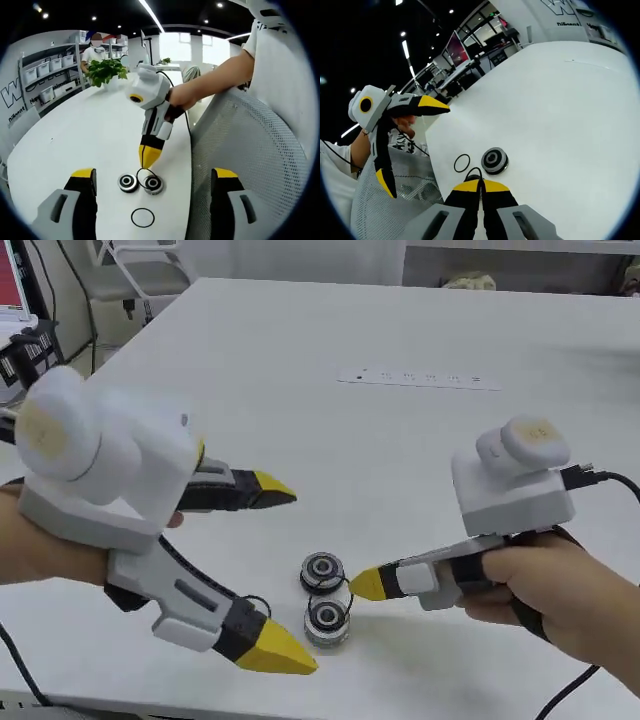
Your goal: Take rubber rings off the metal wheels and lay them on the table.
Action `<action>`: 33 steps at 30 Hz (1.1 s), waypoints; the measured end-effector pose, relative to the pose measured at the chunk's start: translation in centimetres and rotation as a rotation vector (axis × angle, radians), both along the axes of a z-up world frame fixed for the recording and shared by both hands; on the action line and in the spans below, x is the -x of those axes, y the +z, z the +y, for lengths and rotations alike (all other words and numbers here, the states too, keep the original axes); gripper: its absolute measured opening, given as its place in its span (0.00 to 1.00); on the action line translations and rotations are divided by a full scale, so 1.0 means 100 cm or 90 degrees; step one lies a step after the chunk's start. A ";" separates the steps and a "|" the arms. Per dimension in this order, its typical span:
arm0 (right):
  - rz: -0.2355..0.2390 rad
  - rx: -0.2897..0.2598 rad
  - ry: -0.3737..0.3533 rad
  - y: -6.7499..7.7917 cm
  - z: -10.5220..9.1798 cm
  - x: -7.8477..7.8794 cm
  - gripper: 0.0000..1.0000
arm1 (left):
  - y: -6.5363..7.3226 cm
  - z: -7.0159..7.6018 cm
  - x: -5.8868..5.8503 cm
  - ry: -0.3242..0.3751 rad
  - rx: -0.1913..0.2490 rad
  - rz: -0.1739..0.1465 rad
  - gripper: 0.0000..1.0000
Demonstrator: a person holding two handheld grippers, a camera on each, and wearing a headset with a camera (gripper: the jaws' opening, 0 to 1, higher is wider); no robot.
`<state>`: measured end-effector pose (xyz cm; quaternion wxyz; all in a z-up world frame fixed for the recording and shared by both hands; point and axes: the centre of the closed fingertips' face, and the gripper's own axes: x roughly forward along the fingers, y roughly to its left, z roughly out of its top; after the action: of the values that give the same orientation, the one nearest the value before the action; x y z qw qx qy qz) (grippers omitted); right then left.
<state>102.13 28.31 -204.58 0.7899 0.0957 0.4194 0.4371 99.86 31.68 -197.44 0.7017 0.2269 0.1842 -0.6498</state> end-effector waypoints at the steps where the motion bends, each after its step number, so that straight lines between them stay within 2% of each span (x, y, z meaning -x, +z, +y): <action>1: -0.010 0.007 0.005 0.001 0.000 0.000 0.00 | 0.003 0.003 0.000 0.002 -0.001 -0.006 0.95; 6: -0.033 0.016 0.007 0.007 -0.003 -0.003 0.00 | 0.020 0.020 0.000 0.035 0.003 -0.024 0.99; 11: -0.047 0.003 -0.003 0.016 -0.005 -0.007 0.00 | 0.035 0.037 -0.004 0.079 0.017 -0.048 0.99; 14: -0.055 -0.003 -0.008 0.021 -0.007 -0.009 0.00 | 0.039 0.047 -0.004 0.108 0.031 -0.044 0.99; 15: -0.058 -0.005 -0.010 0.023 -0.007 -0.009 0.00 | 0.037 0.056 -0.007 0.125 0.035 -0.039 0.99; 21: -0.072 -0.018 -0.023 0.032 -0.009 -0.012 0.00 | 0.032 0.072 0.000 0.174 0.043 -0.031 0.99; 26: -0.080 -0.030 -0.030 0.038 -0.009 -0.015 0.00 | 0.022 0.089 0.004 0.209 0.043 -0.018 0.99; 33: -0.092 -0.052 -0.040 0.050 -0.008 -0.017 0.00 | 0.007 0.099 0.009 0.245 0.040 0.000 0.99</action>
<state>103.87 27.49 -199.63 0.8268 0.1091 0.3399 0.4347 98.98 41.56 -196.77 0.8199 0.1655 0.2040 -0.5087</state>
